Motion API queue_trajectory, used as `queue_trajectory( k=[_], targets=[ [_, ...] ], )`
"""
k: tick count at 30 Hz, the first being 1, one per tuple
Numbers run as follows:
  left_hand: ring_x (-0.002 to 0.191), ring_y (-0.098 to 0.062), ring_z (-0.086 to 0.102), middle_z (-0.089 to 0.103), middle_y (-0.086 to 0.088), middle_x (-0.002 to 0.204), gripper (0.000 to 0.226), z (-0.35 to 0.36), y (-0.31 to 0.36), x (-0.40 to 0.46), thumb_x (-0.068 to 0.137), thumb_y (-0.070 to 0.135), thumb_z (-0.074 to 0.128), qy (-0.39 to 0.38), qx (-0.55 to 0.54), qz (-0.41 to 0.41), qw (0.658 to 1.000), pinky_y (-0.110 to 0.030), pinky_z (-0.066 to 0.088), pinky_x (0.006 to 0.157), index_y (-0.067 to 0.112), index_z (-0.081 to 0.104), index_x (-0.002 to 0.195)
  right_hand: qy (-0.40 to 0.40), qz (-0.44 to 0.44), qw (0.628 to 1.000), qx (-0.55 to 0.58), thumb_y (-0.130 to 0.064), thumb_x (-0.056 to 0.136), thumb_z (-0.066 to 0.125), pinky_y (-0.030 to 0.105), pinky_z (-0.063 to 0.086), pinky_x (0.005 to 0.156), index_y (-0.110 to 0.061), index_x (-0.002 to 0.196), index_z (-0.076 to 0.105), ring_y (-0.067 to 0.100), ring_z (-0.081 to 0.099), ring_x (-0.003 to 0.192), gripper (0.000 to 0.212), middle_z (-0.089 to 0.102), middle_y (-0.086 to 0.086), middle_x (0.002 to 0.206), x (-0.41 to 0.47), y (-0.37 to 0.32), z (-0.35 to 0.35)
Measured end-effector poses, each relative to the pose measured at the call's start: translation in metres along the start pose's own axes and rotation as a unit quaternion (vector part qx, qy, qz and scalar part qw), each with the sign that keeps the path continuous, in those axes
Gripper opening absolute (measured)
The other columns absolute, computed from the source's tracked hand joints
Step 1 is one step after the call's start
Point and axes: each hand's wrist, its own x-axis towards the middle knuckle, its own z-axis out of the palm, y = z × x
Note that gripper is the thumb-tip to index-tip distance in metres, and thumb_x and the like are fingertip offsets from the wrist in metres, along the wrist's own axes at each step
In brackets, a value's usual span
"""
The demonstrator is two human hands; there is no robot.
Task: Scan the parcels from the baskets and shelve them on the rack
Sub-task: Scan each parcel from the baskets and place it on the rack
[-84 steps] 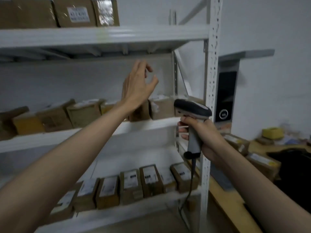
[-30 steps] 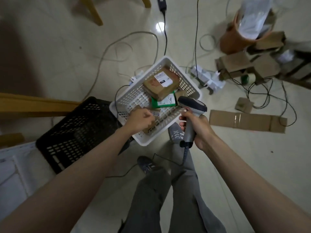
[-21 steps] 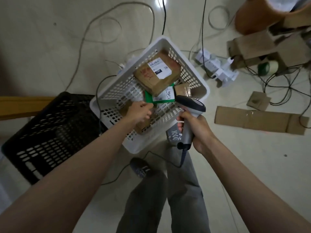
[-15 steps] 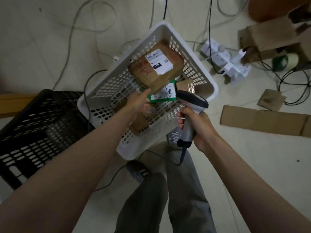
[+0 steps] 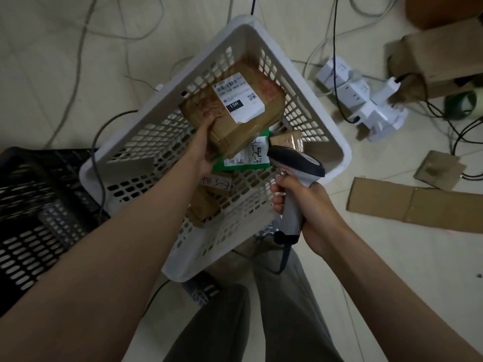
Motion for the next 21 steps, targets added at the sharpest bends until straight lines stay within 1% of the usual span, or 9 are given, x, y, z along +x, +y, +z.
queue_trajectory(
  k=[2,5,7,10,13,15,17,19,21],
  targets=[
    [0.083,-0.023,0.076,0.078,-0.007,0.089,0.034,0.001,0.0,0.004,0.091,0.048,0.069,-0.027,-0.034,-0.011,0.999,-0.032,0.061,0.06,0.019,0.063,0.107,0.0,-0.002,1.0,-0.002,-0.009,0.096,0.064,0.027,0.053,0.064,-0.001,0.117,0.066,0.015,0.06,0.066,0.022,0.066,0.013,0.089,0.003,0.002,0.0],
    [0.1,-0.027,0.072,0.074,-0.01,0.108,0.036,0.002,-0.001,0.007,0.091,0.046,0.068,-0.039,-0.05,-0.016,0.998,-0.036,0.062,0.068,0.019,0.064,0.115,0.002,0.004,1.0,-0.001,-0.01,0.096,0.065,0.028,0.053,0.064,-0.002,0.117,0.067,0.017,0.061,0.069,0.022,0.068,0.013,0.089,0.004,0.005,0.002],
    [0.103,-0.027,0.072,0.074,-0.01,0.11,0.036,0.0,-0.002,0.009,0.093,0.046,0.067,-0.047,-0.056,-0.018,0.997,-0.036,0.062,0.07,0.019,0.065,0.116,0.001,0.004,1.0,-0.002,-0.009,0.096,0.065,0.027,0.053,0.064,-0.001,0.113,0.068,0.018,0.06,0.07,0.019,0.068,0.013,0.088,0.003,0.007,0.003],
    [0.113,-0.028,0.068,0.072,-0.008,0.12,0.049,-0.002,-0.006,0.004,0.091,0.049,0.069,-0.045,-0.049,-0.014,0.998,-0.042,0.057,0.093,0.02,0.062,0.13,-0.001,0.004,1.0,-0.012,-0.009,0.096,0.064,0.028,0.054,0.067,0.001,0.112,0.067,0.019,0.061,0.073,0.019,0.068,0.013,0.089,-0.002,0.007,0.002],
    [0.111,-0.024,0.067,0.071,-0.006,0.122,0.059,-0.007,-0.014,-0.011,0.086,0.047,0.075,-0.016,-0.035,0.01,0.999,-0.04,0.059,0.087,0.021,0.057,0.136,0.007,0.004,1.0,-0.02,-0.009,0.097,0.063,0.029,0.054,0.068,0.001,0.108,0.069,0.018,0.061,0.072,0.016,0.068,0.013,0.089,-0.016,0.005,0.003],
    [0.113,-0.024,0.067,0.07,-0.005,0.124,0.065,-0.014,-0.021,-0.027,0.084,0.045,0.079,0.001,-0.029,0.02,0.999,-0.042,0.058,0.09,0.021,0.055,0.139,0.005,0.0,1.0,-0.026,-0.008,0.097,0.061,0.03,0.052,0.067,-0.004,0.096,0.069,0.018,0.059,0.069,0.009,0.067,0.013,0.086,-0.032,0.002,0.006],
    [0.115,-0.024,0.066,0.07,-0.004,0.126,0.068,-0.022,-0.028,-0.048,0.083,0.044,0.079,0.007,-0.015,0.028,0.999,-0.042,0.057,0.088,0.02,0.054,0.142,0.004,-0.01,0.999,-0.039,-0.006,0.097,0.059,0.031,0.05,0.067,-0.007,0.088,0.068,0.017,0.058,0.068,0.013,0.067,0.011,0.083,-0.051,-0.002,0.008],
    [0.114,-0.023,0.065,0.069,-0.003,0.127,0.07,-0.034,-0.033,-0.074,0.082,0.045,0.079,0.014,-0.013,0.028,0.999,-0.04,0.056,0.08,0.02,0.052,0.143,0.006,-0.02,0.998,-0.055,-0.007,0.097,0.059,0.03,0.052,0.066,-0.006,0.091,0.069,0.016,0.059,0.067,0.012,0.069,0.01,0.084,-0.073,-0.005,0.011],
    [0.117,-0.024,0.063,0.066,-0.004,0.131,0.08,-0.048,-0.037,-0.103,0.08,0.046,0.08,0.018,-0.017,0.023,0.999,-0.043,0.055,0.082,0.02,0.046,0.147,0.008,-0.025,0.997,-0.073,-0.009,0.098,0.059,0.03,0.053,0.065,-0.005,0.093,0.07,0.016,0.061,0.066,0.012,0.07,0.011,0.084,-0.098,-0.009,0.015]
  ],
)
